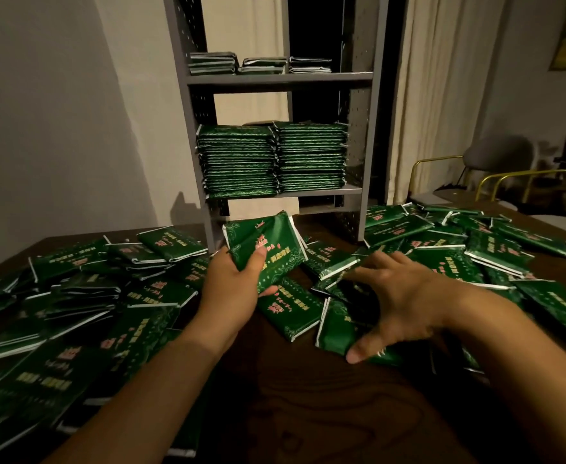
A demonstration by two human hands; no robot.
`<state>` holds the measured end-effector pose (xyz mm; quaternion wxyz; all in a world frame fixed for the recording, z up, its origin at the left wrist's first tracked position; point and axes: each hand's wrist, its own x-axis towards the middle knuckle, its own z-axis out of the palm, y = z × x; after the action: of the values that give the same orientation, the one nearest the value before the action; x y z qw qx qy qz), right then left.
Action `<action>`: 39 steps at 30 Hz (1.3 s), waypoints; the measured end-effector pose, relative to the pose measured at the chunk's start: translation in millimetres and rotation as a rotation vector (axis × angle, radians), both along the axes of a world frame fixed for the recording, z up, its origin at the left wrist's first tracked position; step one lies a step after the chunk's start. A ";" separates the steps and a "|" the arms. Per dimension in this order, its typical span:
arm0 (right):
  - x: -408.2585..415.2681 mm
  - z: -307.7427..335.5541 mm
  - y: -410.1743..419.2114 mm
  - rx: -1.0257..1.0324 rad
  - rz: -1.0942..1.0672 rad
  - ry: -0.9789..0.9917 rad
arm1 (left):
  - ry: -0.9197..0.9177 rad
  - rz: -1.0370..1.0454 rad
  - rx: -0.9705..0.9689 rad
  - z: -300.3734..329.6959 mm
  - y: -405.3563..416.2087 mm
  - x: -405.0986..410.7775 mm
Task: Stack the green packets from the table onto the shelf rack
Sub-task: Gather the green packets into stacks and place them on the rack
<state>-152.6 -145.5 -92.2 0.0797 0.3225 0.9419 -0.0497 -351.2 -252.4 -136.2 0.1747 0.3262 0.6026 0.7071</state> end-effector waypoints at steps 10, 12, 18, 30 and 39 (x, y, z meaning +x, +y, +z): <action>-1.4 0.3 -7.1 -0.077 0.084 0.130 | 0.025 -0.010 -0.025 -4.9 -2.0 2.3; -2.0 -1.1 -5.5 -0.043 0.084 0.143 | 0.032 -0.019 -0.035 -5.5 -1.9 3.0; -4.4 1.6 -6.6 0.008 0.087 0.351 | 0.030 -0.021 -0.058 -6.3 -0.9 3.2; -24.2 -19.8 2.3 -1.270 -0.171 1.183 | -0.095 -0.287 -0.057 5.7 -8.0 25.3; -21.0 -15.6 7.9 -1.127 -0.277 1.333 | -0.117 -0.028 -0.001 7.9 -8.9 15.8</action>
<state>-173.6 -137.7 -107.9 -0.3458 0.2506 0.5803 -0.6934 -335.4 -261.3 -128.3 0.2195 0.2925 0.5871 0.7222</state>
